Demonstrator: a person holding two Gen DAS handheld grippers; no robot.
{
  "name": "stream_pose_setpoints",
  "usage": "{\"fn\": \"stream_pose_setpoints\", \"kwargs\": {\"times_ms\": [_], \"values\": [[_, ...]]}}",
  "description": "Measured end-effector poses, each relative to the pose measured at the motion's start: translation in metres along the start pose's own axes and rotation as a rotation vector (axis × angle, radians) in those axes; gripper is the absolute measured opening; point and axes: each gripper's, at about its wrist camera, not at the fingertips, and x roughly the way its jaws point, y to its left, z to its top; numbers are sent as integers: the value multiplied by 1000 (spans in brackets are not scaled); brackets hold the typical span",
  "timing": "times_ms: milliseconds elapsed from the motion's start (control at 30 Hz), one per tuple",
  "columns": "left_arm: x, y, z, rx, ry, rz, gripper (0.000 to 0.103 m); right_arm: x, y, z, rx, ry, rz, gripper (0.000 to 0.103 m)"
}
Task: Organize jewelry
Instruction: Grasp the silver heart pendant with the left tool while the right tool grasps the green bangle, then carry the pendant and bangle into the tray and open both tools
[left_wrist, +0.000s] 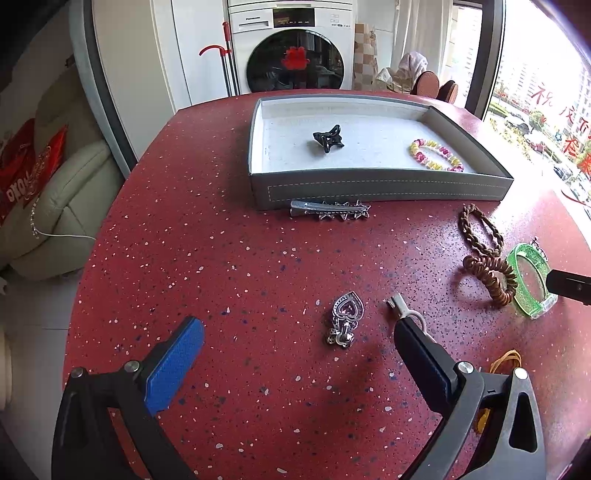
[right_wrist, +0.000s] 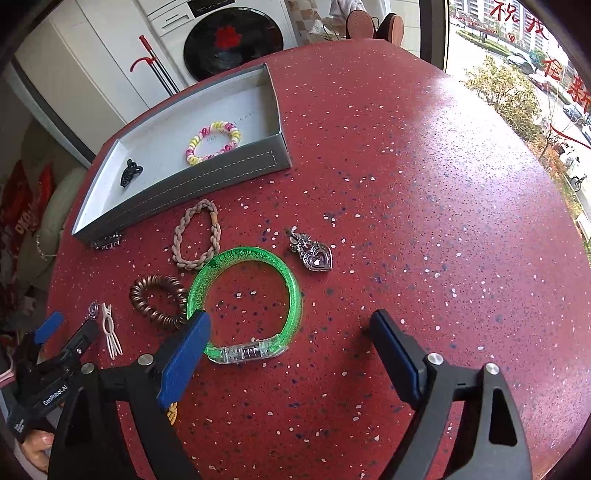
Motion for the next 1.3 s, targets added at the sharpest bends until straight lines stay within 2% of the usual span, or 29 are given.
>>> {"fn": "stream_pose_setpoints", "kwargs": {"times_ms": [200, 267, 333, 367, 500, 567, 600, 633, 667, 733, 800, 1033, 1300], "values": [[5, -7, 0, 34, 9, 1, 102, 3, 16, 0, -82, 2, -85, 71], [5, -9, 0, 36, 6, -8, 95, 3, 19, -2, -103, -3, -113, 66], [4, -11, 0, 45, 2, -4, 94, 4, 21, -3, -127, -5, -139, 57], [4, -13, 0, 54, -4, -9, 87, 4, 23, -4, -140, -7, -148, 55], [1, -20, -1, 93, -15, -18, 78, 4, 28, -6, -176, -11, -162, 43], [-1, -23, -2, 107, -15, -39, 66, 4, 30, -6, -185, -12, -159, 36], [-1, -24, -1, 111, -14, -45, 64, 4, 31, -6, -187, -12, -160, 31], [-1, -25, -1, 115, -13, -50, 58, 4, 31, -6, -188, -12, -159, 26], [-1, -26, -1, 120, -15, -51, 47, 4, 31, -6, -187, -12, -158, 23], [-1, -26, -1, 116, -12, -56, 45, 4, 30, -6, -181, -14, -152, 10], [0, -23, 0, 102, -6, -81, 35, 3, 28, -6, -178, -17, -142, 8], [-2, -6, 1, 26, 4, -151, 35, -11, 20, -7, -159, -67, -102, 8], [-16, 6, 7, -15, -13, -184, 35, -33, 15, -3, -140, -98, -46, 8]]}}
